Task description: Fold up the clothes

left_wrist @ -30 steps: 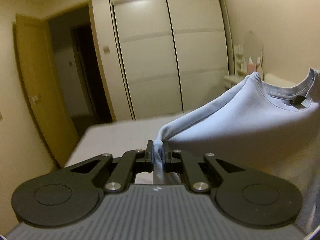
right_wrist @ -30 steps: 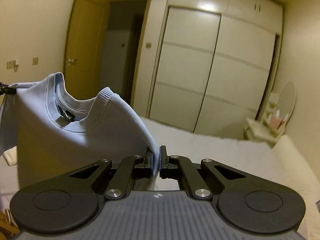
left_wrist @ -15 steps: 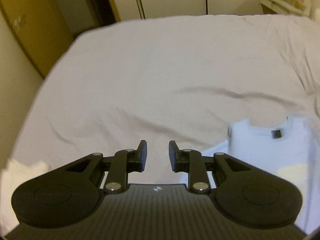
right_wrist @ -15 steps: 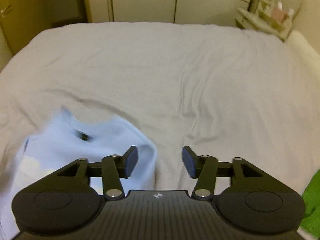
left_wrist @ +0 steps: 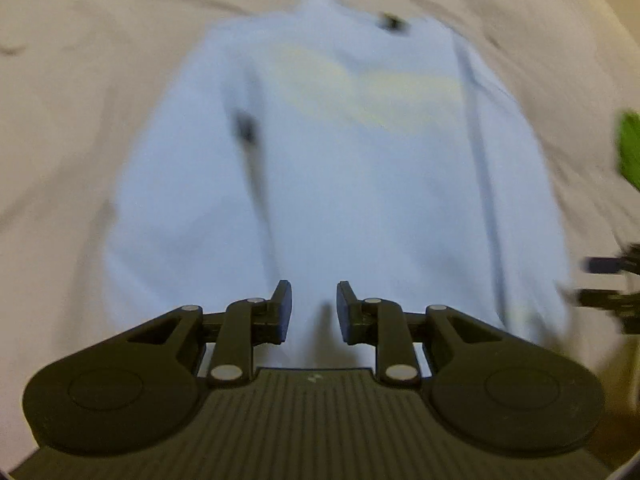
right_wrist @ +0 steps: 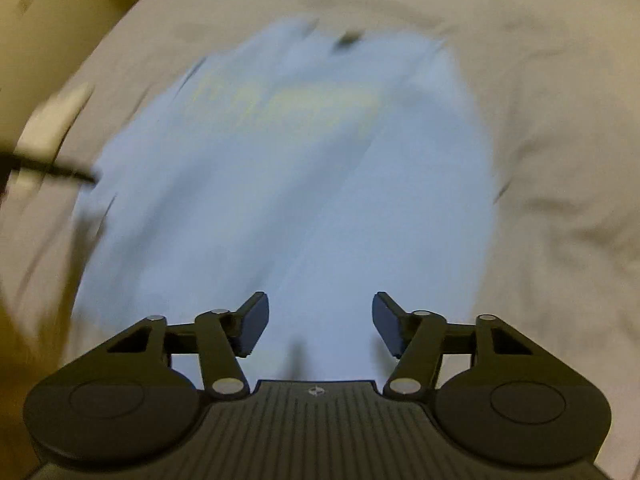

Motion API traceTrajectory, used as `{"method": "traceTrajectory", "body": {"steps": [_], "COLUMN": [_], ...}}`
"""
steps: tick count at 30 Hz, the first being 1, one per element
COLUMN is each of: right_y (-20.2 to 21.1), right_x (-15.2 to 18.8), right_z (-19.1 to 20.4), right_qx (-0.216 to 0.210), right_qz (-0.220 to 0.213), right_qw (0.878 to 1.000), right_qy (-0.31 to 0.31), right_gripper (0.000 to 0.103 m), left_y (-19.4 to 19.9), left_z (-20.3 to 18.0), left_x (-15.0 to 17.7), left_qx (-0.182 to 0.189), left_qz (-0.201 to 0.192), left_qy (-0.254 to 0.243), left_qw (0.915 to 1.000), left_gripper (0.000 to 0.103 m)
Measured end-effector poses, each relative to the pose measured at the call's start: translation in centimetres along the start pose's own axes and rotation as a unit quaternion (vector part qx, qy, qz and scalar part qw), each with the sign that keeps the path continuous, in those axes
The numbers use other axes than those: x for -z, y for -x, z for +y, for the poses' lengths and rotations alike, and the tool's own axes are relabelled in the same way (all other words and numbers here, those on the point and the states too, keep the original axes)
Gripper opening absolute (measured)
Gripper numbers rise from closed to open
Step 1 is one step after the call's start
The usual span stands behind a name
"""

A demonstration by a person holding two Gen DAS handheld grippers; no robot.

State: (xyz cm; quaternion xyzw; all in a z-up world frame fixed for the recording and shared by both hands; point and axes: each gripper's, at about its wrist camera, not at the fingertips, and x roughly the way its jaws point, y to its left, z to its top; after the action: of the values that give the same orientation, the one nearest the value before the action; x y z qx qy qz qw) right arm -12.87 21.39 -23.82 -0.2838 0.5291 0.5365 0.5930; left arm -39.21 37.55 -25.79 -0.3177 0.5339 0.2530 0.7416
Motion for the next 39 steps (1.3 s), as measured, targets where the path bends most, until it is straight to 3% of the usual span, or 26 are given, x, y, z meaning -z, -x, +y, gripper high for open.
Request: {"method": "traceTrajectory", "body": {"steps": [5,11,15,18,20,21,22,25,27,28,31,35,39], "right_y": [-0.6,-1.9,-4.4,-6.6,-7.3,-6.6,-5.5,-0.2,4.4,6.7,12.9,19.5,21.4], "right_x": [6.1,11.9,13.0,13.8,14.4,14.4,14.1,12.6,11.6,11.3,10.9,11.5,11.9], "right_z": [6.6,11.5,12.1,12.4,12.1,11.5,10.6,6.1,1.4,-1.2,-9.6,-20.8,-31.1], "right_qx": [-0.018,0.055,0.115,0.176,0.193,0.181,0.160,0.092,0.042,0.029,0.033,0.130,0.255], "right_qz": [0.032,0.041,0.040,0.044,0.039,0.030,0.019,-0.035,-0.086,-0.112,-0.183,-0.246,-0.210], "right_qw": [0.999,0.990,0.969,0.942,0.932,0.937,0.948,0.984,0.995,0.993,0.973,0.929,0.885], "right_qy": [0.041,0.124,0.216,0.282,0.306,0.297,0.275,0.150,0.041,-0.009,-0.135,-0.242,-0.328], "right_gripper": [0.057,0.059,0.065,0.055,0.033,0.027,0.006,0.003,0.003,0.004,0.005,0.005,0.009], "left_y": [-0.3,0.5,1.0,0.5,0.6,0.6,0.9,1.6,1.6,1.5,1.7,2.7,3.1], "left_z": [-1.7,-2.7,-3.2,-3.8,-4.5,-4.9,-5.3,-6.8,-8.0,-8.7,-10.9,-14.0,-16.0], "left_x": [4.8,9.4,10.3,8.4,8.5,8.5,8.4,8.0,7.5,7.1,5.7,3.8,2.3], "left_qx": [0.022,0.024,0.018,0.005,-0.005,-0.011,-0.013,-0.020,-0.024,-0.027,-0.032,-0.035,-0.036], "left_qz": [0.031,0.044,0.039,0.037,0.038,0.038,0.035,0.027,0.021,0.016,-0.004,-0.039,-0.065], "left_qy": [-0.025,-0.026,-0.014,-0.001,0.008,0.012,0.014,0.019,0.024,0.026,0.031,0.034,0.042], "left_qw": [0.9990,0.9984,0.9990,0.9993,0.9992,0.9992,0.9992,0.9993,0.9992,0.9992,0.9990,0.9980,0.9964], "left_gripper": [0.020,0.018,0.018,0.019,0.019,0.019,0.019,0.019,0.019,0.019,0.019,0.019,0.025]}}
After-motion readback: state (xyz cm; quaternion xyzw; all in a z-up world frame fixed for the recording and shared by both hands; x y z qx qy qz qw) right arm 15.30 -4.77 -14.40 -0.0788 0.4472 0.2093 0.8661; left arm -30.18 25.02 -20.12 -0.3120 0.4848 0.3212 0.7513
